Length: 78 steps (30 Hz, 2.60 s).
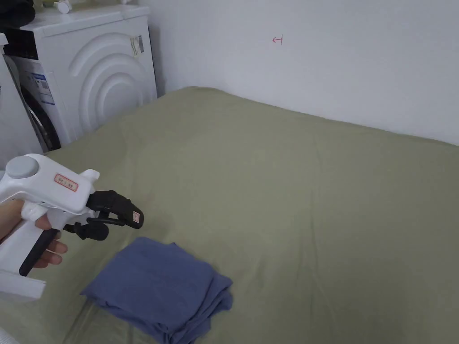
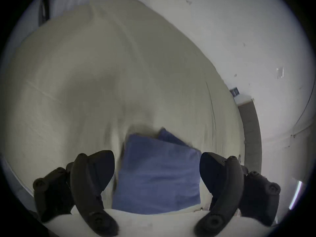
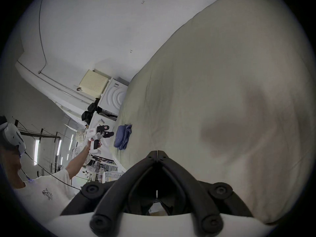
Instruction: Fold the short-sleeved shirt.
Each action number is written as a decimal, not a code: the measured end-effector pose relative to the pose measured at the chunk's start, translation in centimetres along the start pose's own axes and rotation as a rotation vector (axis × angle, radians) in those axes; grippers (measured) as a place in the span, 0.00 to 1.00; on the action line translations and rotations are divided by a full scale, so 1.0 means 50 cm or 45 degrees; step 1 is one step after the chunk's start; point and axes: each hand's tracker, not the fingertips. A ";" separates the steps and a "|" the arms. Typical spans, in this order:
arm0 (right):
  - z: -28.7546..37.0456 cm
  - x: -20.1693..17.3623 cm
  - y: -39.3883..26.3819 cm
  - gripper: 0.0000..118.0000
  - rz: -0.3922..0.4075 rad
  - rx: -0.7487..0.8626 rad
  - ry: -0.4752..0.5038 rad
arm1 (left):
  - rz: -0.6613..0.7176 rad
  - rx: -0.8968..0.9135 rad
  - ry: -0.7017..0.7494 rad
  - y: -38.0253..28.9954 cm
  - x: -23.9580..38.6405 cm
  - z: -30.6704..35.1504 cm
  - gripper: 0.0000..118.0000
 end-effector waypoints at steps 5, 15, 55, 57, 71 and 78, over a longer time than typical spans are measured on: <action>0.032 -0.035 0.018 0.00 0.095 0.041 0.024 | -0.128 0.050 -0.024 -0.055 0.104 0.048 0.89; 0.109 -0.182 0.066 0.00 0.472 0.334 -0.184 | -0.354 0.210 -0.345 -0.335 0.548 -0.011 0.00; 0.166 -0.439 0.055 1.00 1.048 1.120 -0.892 | -0.877 1.199 0.246 -0.595 0.944 -0.001 0.97; 0.156 -0.415 0.033 1.00 1.041 1.115 -0.882 | -0.887 1.199 0.254 -0.594 0.945 0.002 0.97; 0.150 -0.417 0.025 1.00 1.072 1.123 -0.873 | -0.863 1.217 0.244 -0.594 0.932 0.010 0.97; 0.150 -0.420 0.022 1.00 1.073 1.126 -0.863 | -0.862 1.215 0.233 -0.596 0.921 0.016 0.97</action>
